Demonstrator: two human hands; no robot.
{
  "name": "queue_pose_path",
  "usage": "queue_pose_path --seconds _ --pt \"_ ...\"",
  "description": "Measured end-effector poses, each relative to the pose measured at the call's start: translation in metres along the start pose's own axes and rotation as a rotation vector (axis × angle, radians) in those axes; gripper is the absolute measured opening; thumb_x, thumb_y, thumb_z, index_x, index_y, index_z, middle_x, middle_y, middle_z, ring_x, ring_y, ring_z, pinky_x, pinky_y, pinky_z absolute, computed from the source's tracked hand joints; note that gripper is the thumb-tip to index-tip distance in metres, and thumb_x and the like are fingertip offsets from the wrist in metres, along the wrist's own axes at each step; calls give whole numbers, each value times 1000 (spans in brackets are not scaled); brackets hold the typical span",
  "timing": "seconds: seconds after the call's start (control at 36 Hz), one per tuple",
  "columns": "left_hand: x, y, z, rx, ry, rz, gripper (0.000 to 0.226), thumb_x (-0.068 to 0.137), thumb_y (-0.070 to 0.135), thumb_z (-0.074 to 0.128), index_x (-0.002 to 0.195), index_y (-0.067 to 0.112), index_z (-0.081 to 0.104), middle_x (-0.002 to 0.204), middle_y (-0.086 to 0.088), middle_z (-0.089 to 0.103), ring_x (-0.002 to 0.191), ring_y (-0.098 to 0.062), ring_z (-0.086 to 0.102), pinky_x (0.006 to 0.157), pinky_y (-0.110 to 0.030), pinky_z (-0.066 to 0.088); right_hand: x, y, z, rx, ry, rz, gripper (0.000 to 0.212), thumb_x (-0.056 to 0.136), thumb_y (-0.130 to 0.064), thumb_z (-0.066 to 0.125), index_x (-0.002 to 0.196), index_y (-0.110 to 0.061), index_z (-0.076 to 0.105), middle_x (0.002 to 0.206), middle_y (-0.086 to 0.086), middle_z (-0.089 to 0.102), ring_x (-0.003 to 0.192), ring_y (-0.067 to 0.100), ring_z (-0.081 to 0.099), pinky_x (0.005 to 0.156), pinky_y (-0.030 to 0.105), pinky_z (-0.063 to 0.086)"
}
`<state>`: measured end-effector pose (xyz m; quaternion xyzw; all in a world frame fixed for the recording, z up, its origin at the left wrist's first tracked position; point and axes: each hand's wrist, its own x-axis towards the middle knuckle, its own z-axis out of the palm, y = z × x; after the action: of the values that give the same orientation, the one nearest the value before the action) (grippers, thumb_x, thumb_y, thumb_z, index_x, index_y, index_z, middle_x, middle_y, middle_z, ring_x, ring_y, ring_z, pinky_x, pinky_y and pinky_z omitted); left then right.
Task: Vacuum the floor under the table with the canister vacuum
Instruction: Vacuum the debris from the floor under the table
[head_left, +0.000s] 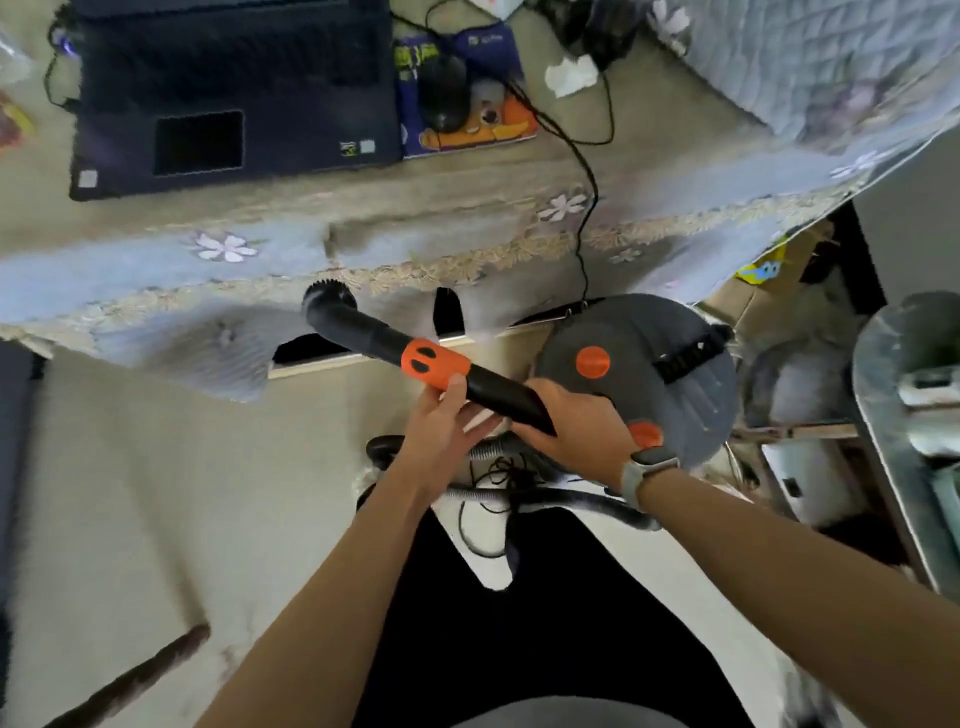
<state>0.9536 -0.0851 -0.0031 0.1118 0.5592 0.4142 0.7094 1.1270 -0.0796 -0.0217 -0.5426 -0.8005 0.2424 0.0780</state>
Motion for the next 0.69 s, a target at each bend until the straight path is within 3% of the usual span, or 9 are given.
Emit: queue_pose_path --seconds 0.08,0.14,0.25,0.31,0.36,0.47,0.58,0.64,0.69 --pt "16 11 -10 32 -70 -105 30 104 20 34 129 5 42 114 -12 62 103 -23 65 79 -35 57 4 -4 13 -3 15 88 54 84 -52 54 117 -9 57 98 10 68 79 35 66 60 41 49" --pt "27 21 -19 62 -125 -178 34 104 20 35 133 3 40 112 -12 63 102 -23 65 83 -37 56 7 -13 22 3 38 164 51 86 -52 56 118 -12 56 99 8 68 83 33 66 62 40 49" --pt "46 46 -38 140 -258 -366 29 103 19 36 130 10 40 106 -9 62 97 -20 63 94 -44 48 8 -48 41 62 154 289 42 85 -55 45 107 -19 49 83 6 66 67 29 64 52 28 42" --pt "53 58 -50 176 -309 -435 31 102 19 36 133 14 38 112 -7 60 105 -22 59 95 -47 45 10 -70 55 90 162 391 47 85 -56 44 107 -15 52 88 7 66 71 31 64 55 31 48" --pt "59 69 -65 241 -337 -495 39 101 20 38 139 14 34 125 -9 54 113 -26 54 91 -45 47 12 -93 68 112 197 499 50 85 -59 42 108 -16 52 91 8 67 72 33 65 56 39 50" --pt "63 81 -97 308 -360 -623 49 99 14 39 146 15 27 143 -14 44 128 -29 47 84 -44 49 15 -132 95 146 206 649 60 85 -63 35 106 -12 58 89 10 66 72 35 64 63 39 48" --pt "62 83 -118 392 -399 -706 36 94 14 44 130 18 40 124 -11 54 115 -27 54 75 -43 58 8 -165 124 89 312 750 57 84 -56 42 105 -7 62 81 9 67 65 30 64 59 34 52" --pt "60 81 -124 448 -370 -695 28 91 14 46 118 22 45 123 -10 53 118 -29 49 82 -46 54 4 -179 140 90 360 801 50 85 -51 45 106 -7 57 78 10 66 60 31 62 57 33 50" --pt "60 79 -127 406 -224 -596 30 99 9 33 125 24 39 135 -14 46 125 -33 44 100 -48 42 2 -190 154 89 388 861 45 86 -50 45 106 -10 49 78 10 64 59 32 60 57 36 50"
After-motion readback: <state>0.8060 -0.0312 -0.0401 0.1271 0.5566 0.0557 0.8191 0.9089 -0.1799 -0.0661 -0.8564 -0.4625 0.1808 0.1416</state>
